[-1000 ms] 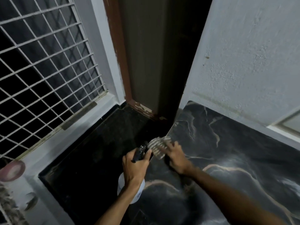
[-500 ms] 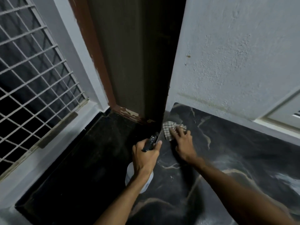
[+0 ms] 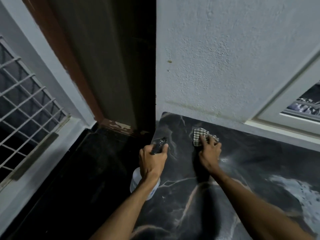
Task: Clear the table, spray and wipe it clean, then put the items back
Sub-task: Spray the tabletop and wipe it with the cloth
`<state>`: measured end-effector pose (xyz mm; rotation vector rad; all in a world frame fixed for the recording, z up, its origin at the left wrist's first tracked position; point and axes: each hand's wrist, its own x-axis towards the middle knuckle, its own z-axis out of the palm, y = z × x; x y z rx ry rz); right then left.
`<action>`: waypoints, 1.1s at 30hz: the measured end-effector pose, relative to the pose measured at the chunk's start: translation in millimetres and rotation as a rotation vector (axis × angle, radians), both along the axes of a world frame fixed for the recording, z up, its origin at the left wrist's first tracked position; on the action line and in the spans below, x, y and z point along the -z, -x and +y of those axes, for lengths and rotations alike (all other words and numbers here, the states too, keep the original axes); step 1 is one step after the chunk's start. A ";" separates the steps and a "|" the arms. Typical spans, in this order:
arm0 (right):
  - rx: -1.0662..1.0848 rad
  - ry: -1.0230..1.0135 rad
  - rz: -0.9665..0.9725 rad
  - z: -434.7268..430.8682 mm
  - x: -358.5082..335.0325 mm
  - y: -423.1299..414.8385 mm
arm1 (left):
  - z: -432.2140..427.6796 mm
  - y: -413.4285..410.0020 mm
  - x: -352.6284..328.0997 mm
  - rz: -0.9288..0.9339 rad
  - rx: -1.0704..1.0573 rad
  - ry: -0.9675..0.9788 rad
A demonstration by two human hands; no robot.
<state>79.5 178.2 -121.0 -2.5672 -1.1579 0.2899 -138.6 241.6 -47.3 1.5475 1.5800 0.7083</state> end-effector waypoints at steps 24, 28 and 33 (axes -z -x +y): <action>-0.454 -0.040 0.010 -25.7 10.0 -80.8 | -25.0 -125.6 -15.5 -0.059 0.138 -0.251; 0.083 -0.044 0.031 -89.2 5.2 -188.8 | -56.1 -165.3 -16.8 -0.104 0.274 -0.295; -0.213 -0.059 -0.009 -149.9 13.4 -150.9 | -97.2 -203.1 -10.6 -0.142 0.323 -0.276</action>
